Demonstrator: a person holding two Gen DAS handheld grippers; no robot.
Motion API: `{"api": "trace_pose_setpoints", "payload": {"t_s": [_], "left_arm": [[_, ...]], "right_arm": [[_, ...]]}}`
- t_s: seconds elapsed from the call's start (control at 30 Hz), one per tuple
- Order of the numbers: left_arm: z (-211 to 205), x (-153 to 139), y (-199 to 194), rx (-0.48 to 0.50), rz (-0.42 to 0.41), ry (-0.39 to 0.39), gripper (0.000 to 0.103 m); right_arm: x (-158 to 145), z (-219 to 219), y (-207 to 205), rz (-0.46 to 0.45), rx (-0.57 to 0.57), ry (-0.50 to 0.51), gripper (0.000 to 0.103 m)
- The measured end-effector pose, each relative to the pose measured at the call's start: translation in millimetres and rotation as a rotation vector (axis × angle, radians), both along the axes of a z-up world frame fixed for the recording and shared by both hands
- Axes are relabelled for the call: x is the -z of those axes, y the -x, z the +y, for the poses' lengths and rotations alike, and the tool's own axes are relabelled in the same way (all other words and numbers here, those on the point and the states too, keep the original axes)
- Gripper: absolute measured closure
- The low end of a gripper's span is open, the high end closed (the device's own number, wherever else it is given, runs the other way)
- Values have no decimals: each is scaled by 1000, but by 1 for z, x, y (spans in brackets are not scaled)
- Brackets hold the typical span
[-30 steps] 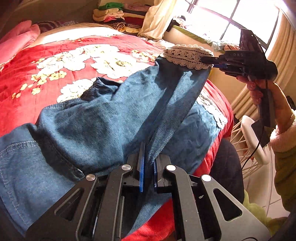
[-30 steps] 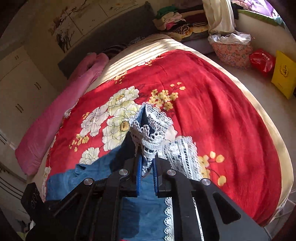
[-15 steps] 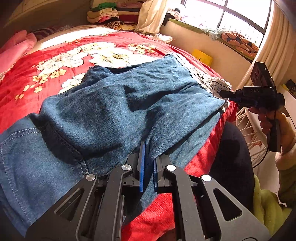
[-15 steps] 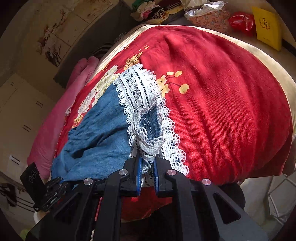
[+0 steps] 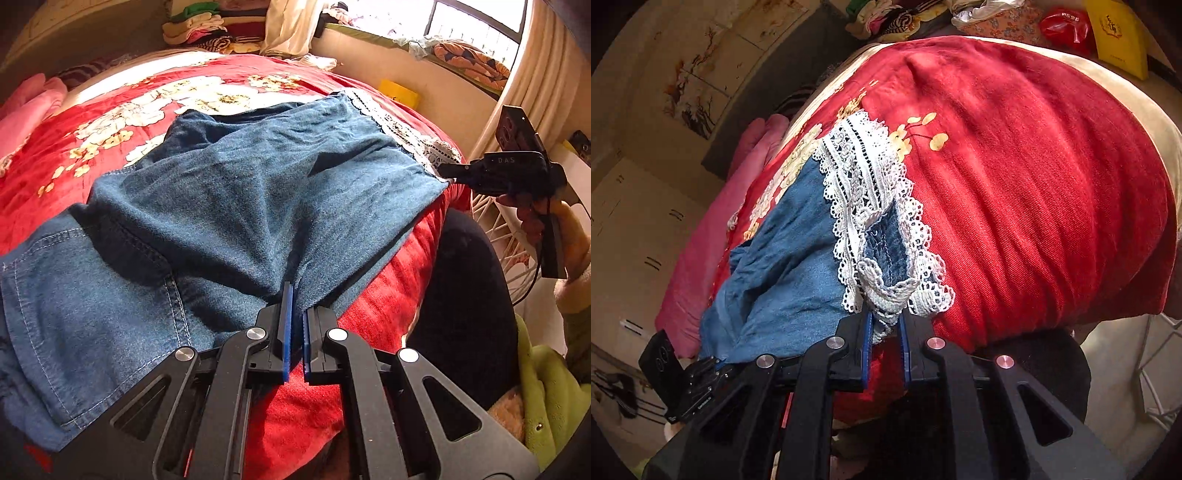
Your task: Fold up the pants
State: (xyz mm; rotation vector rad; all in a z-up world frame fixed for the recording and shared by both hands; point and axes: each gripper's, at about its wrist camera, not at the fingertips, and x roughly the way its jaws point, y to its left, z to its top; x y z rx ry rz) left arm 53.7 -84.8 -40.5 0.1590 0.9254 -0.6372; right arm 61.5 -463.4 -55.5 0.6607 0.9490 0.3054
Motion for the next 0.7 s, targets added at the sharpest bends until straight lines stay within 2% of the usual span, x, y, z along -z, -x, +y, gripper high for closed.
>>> {"api": "trace_pose_setpoints", "payload": {"t_s": [0.03,0.1,0.13,0.17,0.27,0.37,0.4,0.43,0.53,0.57,0.6,0.63,0.7], "left_arm": [[2,0,0,0,2,4,103],[2,1,2,-1,-3,-1,103],[2,2,2,-2,-9,-6,102],[1,2,3,-2,-11,-10,102],[1,0,6,-4,-16,-13,101],[-2,-6,11,10,-16,-12,84],[-2,-8,13,15,-17,-9,74],[-2,-10,16,16,-19,-9,71],[1,-20,20,12,-22,13,71],[4,-28,20,12,-34,33,70],[6,-36,17,9,-48,50,64],[8,-45,11,0,-66,59,51],[10,-57,-7,-25,-95,43,45]], "right_arm": [[-3,-1,2,-1,-4,4,86],[-13,-5,8,-21,12,20,74],[-19,-7,12,-34,32,51,59],[-26,-8,16,-50,54,90,56],[-44,-4,20,-123,74,169,56],[-51,9,10,-171,29,192,56],[-47,15,5,-168,10,212,56],[-41,21,1,-156,-7,237,56],[-10,38,-13,-68,-63,350,55],[-6,42,-14,-77,-71,381,55],[-6,44,-11,-90,-76,391,55],[-9,43,-10,-93,-82,383,53],[-24,36,-5,-139,-74,337,52]]}}
